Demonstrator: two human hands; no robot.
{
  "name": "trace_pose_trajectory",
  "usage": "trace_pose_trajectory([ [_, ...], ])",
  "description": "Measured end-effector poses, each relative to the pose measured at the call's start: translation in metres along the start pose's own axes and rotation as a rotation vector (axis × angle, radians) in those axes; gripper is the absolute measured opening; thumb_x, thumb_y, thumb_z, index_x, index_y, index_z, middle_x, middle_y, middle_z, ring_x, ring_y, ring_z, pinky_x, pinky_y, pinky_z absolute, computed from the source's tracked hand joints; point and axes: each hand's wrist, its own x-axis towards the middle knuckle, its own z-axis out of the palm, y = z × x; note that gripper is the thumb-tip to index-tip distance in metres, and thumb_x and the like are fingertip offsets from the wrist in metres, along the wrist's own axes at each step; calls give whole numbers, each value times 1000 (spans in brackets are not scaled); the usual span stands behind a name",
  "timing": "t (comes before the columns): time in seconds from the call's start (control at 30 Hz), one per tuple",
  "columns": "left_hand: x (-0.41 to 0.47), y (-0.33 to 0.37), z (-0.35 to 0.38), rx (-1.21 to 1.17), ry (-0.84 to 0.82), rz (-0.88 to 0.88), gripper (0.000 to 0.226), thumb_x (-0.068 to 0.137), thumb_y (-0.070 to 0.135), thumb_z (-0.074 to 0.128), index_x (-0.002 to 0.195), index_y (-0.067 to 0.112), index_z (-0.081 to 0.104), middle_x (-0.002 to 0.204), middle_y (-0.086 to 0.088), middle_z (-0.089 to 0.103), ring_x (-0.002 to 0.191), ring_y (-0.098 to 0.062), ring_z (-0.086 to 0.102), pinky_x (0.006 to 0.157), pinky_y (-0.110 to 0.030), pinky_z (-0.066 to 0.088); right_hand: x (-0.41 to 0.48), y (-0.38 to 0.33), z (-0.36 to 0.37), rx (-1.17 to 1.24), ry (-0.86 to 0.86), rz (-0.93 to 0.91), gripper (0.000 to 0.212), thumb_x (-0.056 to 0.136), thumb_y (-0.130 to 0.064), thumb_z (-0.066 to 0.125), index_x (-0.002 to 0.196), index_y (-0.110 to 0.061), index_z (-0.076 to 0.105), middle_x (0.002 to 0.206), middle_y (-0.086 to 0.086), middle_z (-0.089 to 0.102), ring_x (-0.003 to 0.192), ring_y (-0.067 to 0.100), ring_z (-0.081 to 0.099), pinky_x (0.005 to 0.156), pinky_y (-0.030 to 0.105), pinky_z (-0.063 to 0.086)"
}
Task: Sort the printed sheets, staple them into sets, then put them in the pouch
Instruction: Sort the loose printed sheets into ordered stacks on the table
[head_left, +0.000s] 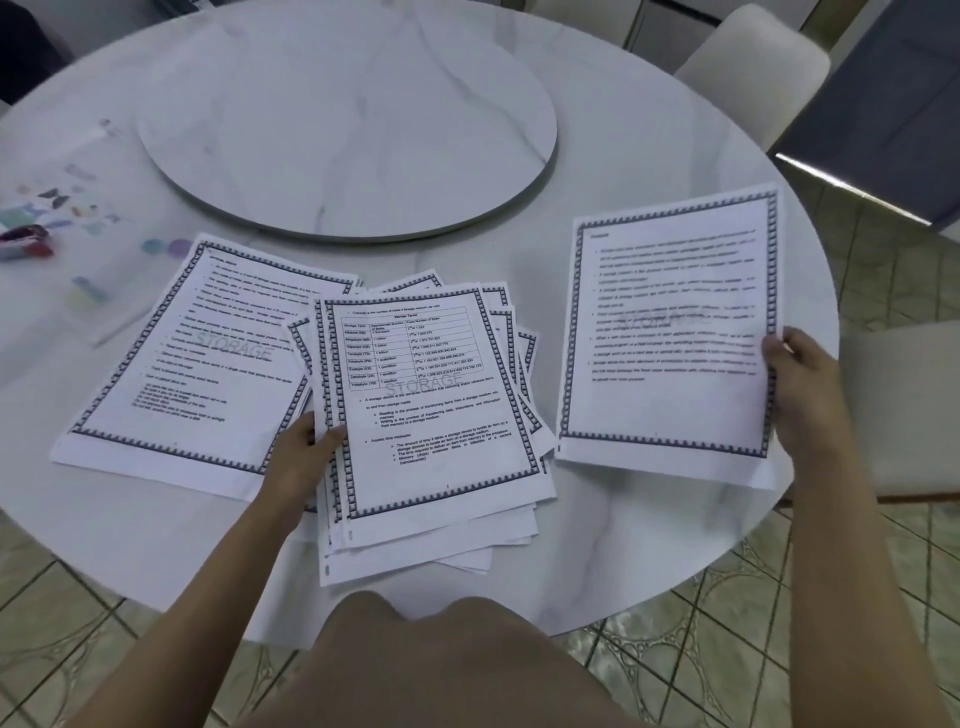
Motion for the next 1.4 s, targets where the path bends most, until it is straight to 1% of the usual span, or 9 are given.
trace_pose_trajectory([
  [0.2, -2, 2, 0, -26, 0, 1, 27, 95, 12, 48, 121, 8, 55, 105, -5, 60, 93, -24, 57, 84, -36, 45, 1, -21, 18, 226, -5, 52, 23, 97, -12, 42, 85, -21, 59, 74, -17, 71, 72, 0, 66, 71, 17, 55],
  [0.5, -2, 1, -6, -40, -22, 10, 25, 94, 12, 49, 118, 10, 57, 104, -7, 62, 94, -26, 60, 92, -43, 48, 8, -37, 39, 476, 11, 105, 20, 97, -11, 43, 88, -16, 61, 80, -10, 73, 80, 6, 68, 79, 23, 55],
  [0.6, -1, 1, -7, -42, -36, 5, 25, 95, 13, 49, 118, 11, 57, 106, -7, 63, 98, -28, 61, 95, -44, 47, 8, -34, 47, 492, 14, 139, 20, 96, -11, 45, 86, -16, 60, 78, -9, 71, 76, 5, 67, 73, 20, 54],
  [0.77, -1, 2, -8, -71, -41, 41, 27, 96, 11, 44, 122, 9, 55, 108, -5, 60, 98, -24, 58, 90, -36, 45, 1, -15, 84, 358, -116, 195, 19, 96, -8, 44, 86, -13, 60, 78, -7, 73, 78, 10, 68, 86, 30, 55],
  [0.97, 2, 1, -9, -80, -28, 60, 30, 98, 10, 38, 124, 7, 53, 112, -5, 59, 105, -23, 56, 95, -37, 43, -31, 17, 136, 59, -330, 235, 18, 96, -10, 46, 85, -10, 60, 90, 10, 66, 77, 22, 63, 88, 42, 51],
  [1.2, 3, -1, -9, -90, -48, 24, 31, 99, 14, 37, 125, 14, 52, 116, -2, 58, 110, -23, 55, 103, -41, 40, -65, 36, 178, -182, -523, 247, 20, 94, -13, 45, 99, -7, 64, 105, 14, 68, 98, 30, 64, 93, 47, 49],
  [1.3, 5, -4, -11, -53, -23, 6, 29, 100, 25, 33, 120, 18, 53, 121, -1, 57, 115, -22, 53, 102, -37, 39, -76, 36, 189, -277, -519, 191, 18, 95, -11, 43, 94, -7, 60, 93, 8, 65, 86, 22, 61, 80, 27, 51],
  [1.37, 6, -3, -11, -43, -18, -18, 40, 99, 34, 30, 125, 14, 53, 128, -5, 56, 117, -24, 52, 105, -40, 38, -81, 32, 193, -370, -532, 94, 21, 96, -10, 41, 77, -10, 50, 73, 3, 53, 65, 13, 47, 54, 8, 35],
  [1.4, 5, -1, -10, -52, -23, -22, 43, 99, 35, 28, 126, 14, 53, 127, -7, 57, 116, -26, 54, 105, -43, 39, -83, 31, 195, -398, -536, 54, 27, 96, -9, 42, 69, -13, 43, 66, 1, 46, 59, 11, 40, 47, 9, 31],
])
